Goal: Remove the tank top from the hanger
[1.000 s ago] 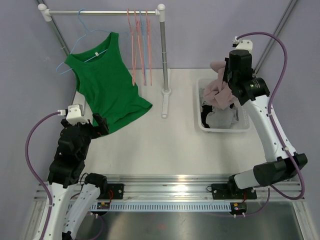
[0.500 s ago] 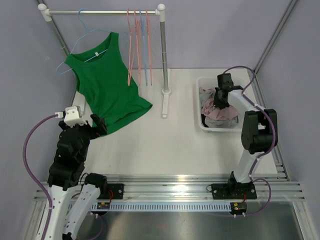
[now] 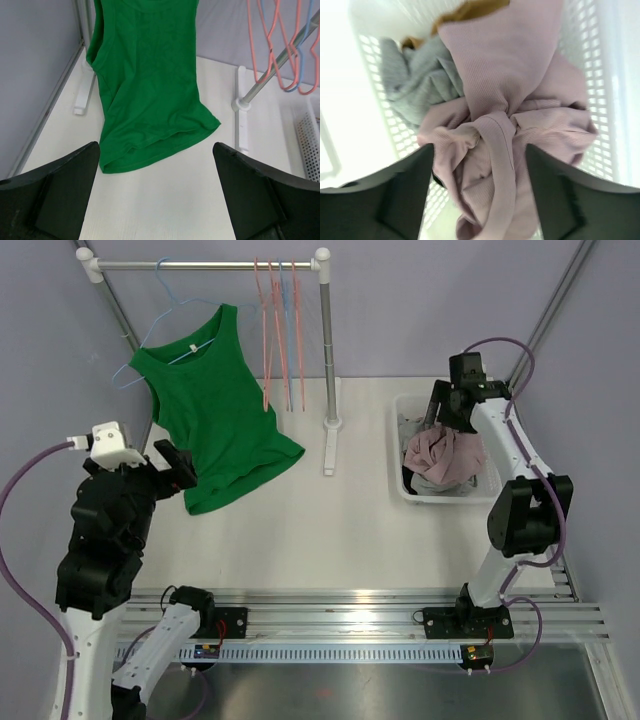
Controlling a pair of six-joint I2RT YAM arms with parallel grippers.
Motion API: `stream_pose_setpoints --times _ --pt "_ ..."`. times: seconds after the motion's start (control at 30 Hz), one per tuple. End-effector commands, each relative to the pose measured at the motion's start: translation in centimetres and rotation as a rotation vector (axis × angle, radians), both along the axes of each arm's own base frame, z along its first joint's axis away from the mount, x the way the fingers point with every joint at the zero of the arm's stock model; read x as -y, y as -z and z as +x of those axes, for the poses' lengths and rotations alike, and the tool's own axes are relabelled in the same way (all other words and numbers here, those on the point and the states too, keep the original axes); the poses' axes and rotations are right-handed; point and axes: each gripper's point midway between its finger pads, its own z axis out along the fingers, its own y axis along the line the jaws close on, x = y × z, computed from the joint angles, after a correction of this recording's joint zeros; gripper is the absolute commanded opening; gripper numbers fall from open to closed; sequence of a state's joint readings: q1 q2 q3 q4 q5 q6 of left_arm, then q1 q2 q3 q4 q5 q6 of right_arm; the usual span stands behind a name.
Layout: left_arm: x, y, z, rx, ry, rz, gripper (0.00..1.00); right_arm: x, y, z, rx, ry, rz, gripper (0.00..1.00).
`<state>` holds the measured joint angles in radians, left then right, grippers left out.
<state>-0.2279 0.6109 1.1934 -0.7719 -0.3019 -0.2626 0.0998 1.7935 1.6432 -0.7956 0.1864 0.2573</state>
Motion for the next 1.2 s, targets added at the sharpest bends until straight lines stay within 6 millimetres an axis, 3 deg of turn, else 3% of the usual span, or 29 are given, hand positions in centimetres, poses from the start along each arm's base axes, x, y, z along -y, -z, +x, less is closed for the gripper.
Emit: stream_pose_setpoints --times 0.0,0.03,0.07,0.1,0.17,0.2,0.23,0.3,0.33,0.4,0.43,0.5,0.57,0.7,0.9,0.93,1.0,1.03,1.07,1.13,1.17 --pt "0.3 -3.0 0.0 0.018 0.024 0.008 0.99 0.9 -7.3 -1.2 0.11 0.015 -0.029 0.83" --pt "0.4 -3.4 0.2 0.013 0.031 0.017 0.99 0.9 -8.0 -1.4 0.122 0.013 -0.025 0.88" --pt "0.5 -3.9 0.5 0.014 0.034 0.021 0.99 0.8 -8.7 -1.7 0.136 0.006 -0.021 0.99" --pt "0.8 -4.7 1.2 0.019 0.051 0.034 0.99 0.4 -10.0 -2.3 0.168 -0.011 0.002 0.99" --pt "1.1 -6.1 2.1 0.061 0.064 0.046 0.99 -0.7 -10.5 -3.2 0.193 -0.052 0.054 1.0" --pt "1.3 -6.4 3.1 0.067 0.063 0.053 0.99 -1.3 -12.2 -4.2 0.245 -0.08 0.089 1.0" --pt "1.5 -7.7 3.9 0.122 0.069 0.07 0.99 -3.6 -12.8 -5.0 0.268 -0.171 0.184 0.99" --pt "1.8 -8.5 5.2 0.157 0.084 0.104 0.99 -5.6 -14.0 -7.1 0.348 -0.25 0.285 1.0" --pt "1.8 -9.6 6.6 0.185 0.073 0.13 0.99 -7.8 -14.5 -8.5 0.364 -0.352 0.384 0.99" --pt "1.3 -10.7 8.1 0.208 0.035 0.15 0.99 -9.6 -14.8 -10.7 0.424 -0.391 0.491 0.99" --pt "1.5 -11.6 9.9 0.22 0.035 0.17 0.99 -12.2 -15.1 -12.4 0.423 -0.489 0.581 1.0" --pt "1.2 -12.6 12.0 0.224 0.025 0.19 0.99 -14.3 -14.9 -14.8 0.436 -0.583 0.674 1.0" --pt "1.0 -14.1 14.7 0.238 0.023 0.202 0.99 -15.7 -14.2 -16.2 0.427 -0.61 0.712 0.99" --pt "-0.3 -16.1 18.4 0.259 -0.002 0.236 0.99 -16.6 -14.6 -18.7 0.441 -0.669 0.737 0.99" --pt "-3.2 -15.4 23.2 0.23 0.026 0.316 0.99 -18.0 -15.2 -21.8 0.456 -0.768 0.801 1.0" --pt "-4.5 -14.9 23.5 0.204 0.02 0.328 0.99 -18.0 -15.2 -22.0 0.464 -0.779 0.793 1.0" --pt "-4.6 -13.2 24.9 0.172 0.087 0.339 0.99 -18.2 -15.0 -22.5 0.465 -0.784 0.773 1.0" --pt "-5.6 -12.8 25.1 0.166 0.096 0.347 0.99 -18.3 -14.8 -22.6 0.463 -0.794 0.759 0.99" --pt "-4.7 -12.3 25.4 0.177 0.185 0.348 0.99 -18.4 -14.7 -22.7 0.46 -0.797 0.752 1.0" --pt "-5.5 -11.0 26.3 0.162 0.249 0.347 0.99 -18.9 -14.6 -23.3 0.449 -0.827 0.752 1.0" --pt "-4.8 -10.4 26.5 0.164 0.316 0.343 0.99 -19.2 -14.4 -23.6 0.443 -0.84 0.755 0.99"
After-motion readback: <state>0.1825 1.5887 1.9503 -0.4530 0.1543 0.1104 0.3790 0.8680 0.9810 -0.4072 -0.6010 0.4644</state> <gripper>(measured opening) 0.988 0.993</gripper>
